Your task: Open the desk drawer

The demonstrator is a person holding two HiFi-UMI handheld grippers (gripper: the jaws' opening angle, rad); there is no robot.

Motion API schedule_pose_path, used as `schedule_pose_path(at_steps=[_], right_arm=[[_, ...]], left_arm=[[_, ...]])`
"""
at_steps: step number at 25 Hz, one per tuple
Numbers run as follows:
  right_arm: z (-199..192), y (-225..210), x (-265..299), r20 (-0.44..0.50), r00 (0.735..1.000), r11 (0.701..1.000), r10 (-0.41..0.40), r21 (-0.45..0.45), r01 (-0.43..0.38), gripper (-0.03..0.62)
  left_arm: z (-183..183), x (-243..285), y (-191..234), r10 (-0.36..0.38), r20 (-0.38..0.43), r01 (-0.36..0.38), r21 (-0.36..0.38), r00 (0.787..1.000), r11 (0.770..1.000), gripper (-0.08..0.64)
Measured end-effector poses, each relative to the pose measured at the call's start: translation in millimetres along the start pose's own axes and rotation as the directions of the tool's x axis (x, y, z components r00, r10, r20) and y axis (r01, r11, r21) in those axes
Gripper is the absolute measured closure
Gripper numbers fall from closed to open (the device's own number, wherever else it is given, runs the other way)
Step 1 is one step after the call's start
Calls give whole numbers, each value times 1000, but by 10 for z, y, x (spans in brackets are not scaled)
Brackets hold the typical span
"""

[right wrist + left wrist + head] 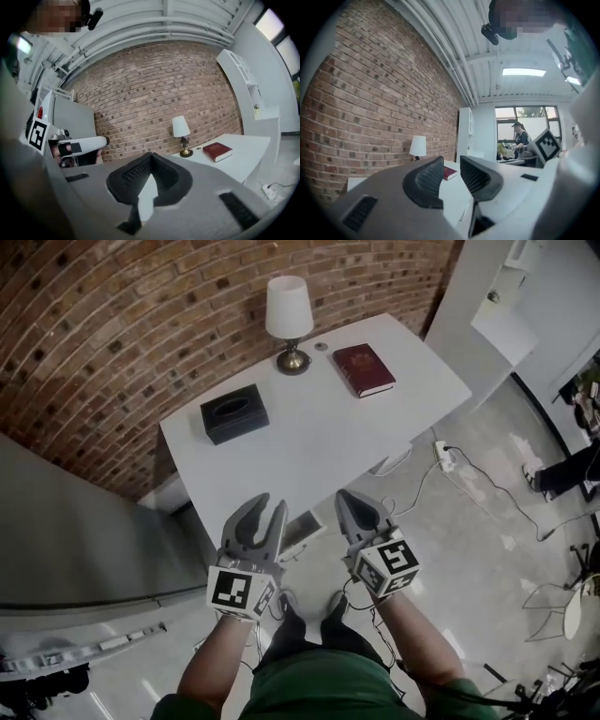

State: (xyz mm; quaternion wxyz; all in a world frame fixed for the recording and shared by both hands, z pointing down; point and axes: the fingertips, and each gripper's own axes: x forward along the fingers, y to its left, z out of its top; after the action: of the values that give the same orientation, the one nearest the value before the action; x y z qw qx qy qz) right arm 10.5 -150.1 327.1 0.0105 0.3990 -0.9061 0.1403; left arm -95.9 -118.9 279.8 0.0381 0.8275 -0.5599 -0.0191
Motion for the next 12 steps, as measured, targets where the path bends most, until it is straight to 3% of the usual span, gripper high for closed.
schedule_pose_path(at_steps=[5, 12], right_arm=[[568, 22, -109, 57, 997, 990, -50, -132, 57, 592], [1162, 53, -356, 143, 986, 973, -81, -201, 109, 592]], left_arm=[[462, 77, -59, 14, 55, -16, 35, 998, 999, 471], [914, 123, -186, 6, 113, -12, 54, 994, 998, 486]])
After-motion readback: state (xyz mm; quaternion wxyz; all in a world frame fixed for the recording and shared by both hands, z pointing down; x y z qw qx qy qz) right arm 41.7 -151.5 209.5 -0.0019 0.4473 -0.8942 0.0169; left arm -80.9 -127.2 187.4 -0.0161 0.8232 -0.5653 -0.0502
